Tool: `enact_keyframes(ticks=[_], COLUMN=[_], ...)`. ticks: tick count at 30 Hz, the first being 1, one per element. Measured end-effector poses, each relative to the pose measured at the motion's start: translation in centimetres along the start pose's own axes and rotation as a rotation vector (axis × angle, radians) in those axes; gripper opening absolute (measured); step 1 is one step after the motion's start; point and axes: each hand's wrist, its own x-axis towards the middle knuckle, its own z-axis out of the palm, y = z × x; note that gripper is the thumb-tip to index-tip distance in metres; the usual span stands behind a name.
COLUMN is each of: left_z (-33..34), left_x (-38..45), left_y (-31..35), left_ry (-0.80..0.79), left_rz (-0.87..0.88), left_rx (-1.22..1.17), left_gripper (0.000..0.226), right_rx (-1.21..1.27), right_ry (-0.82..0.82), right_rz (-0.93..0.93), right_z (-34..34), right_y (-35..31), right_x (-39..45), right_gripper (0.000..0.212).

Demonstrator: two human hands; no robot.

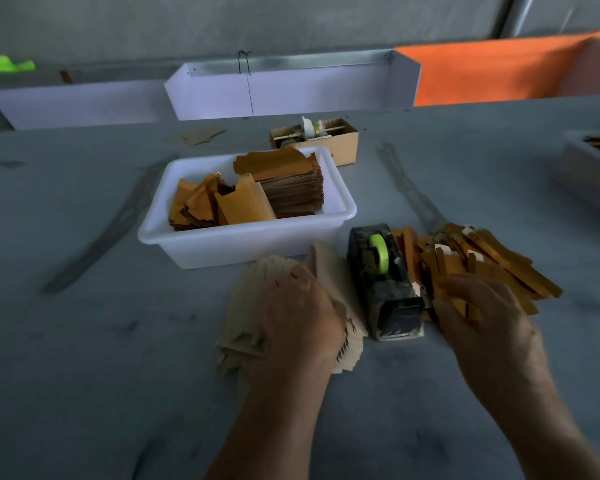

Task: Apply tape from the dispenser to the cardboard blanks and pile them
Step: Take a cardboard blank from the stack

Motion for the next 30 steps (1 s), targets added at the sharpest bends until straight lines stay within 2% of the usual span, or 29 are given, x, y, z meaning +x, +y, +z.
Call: enact_keyframes(ticks=[3, 7, 8, 13, 16, 22, 27, 30], left_z=[0.6, 0.8, 0.9, 0.5, -0.1, -2.2, -2.7, -2.6], left_x=[0.1, 0.7, 1.1, 2.4, 2.6, 1.6, -1.4, -2.6], left_y=[-0.1, 0.5, 0.7, 0.8, -0.1, -3.2, -5.1, -5.4], left_ry=[0.030, 0.044, 0.018, -0.016, 0.005, -0.036, -0.004, -0.161], left_rz=[-0.007, -0.080, -0.108, -0.145, -0.140, -0.145, -0.117, -0.123], left_rx=[0.016, -0.054, -0.042, -0.035, -0.123, -0.490, -0.831, -1.073], left_gripper=[0.045, 0.067, 0.066, 0.027, 0.019, 0.016, 0.015, 0.021], right_rx=[0.010, 0.033, 0.041, 0.074, 0.090, 0.145, 0.335, 0.469], right_ry=[0.010, -0.025, -0.040, -0.033, -0.028, 0.027, 0.000, -0.119], right_rz=[-0.016, -0.030, -0.040, -0.077, -0.065, -0.050, -0.007, 0.115], right_z=[-0.4, 0.1, 0.3, 0.8, 0.7, 0.5, 1.2, 1.7], right_y=[-0.4, -1.0, -1.3, -2.3, -2.2, -2.3, -3.6, -4.6], right_x=[-0.3, -1.1, -1.3, -2.1, -2.2, -2.5, -3.3, -3.5], right_gripper=[0.019, 0.018, 0.019, 0.017, 0.016, 0.019, 0.020, 0.012])
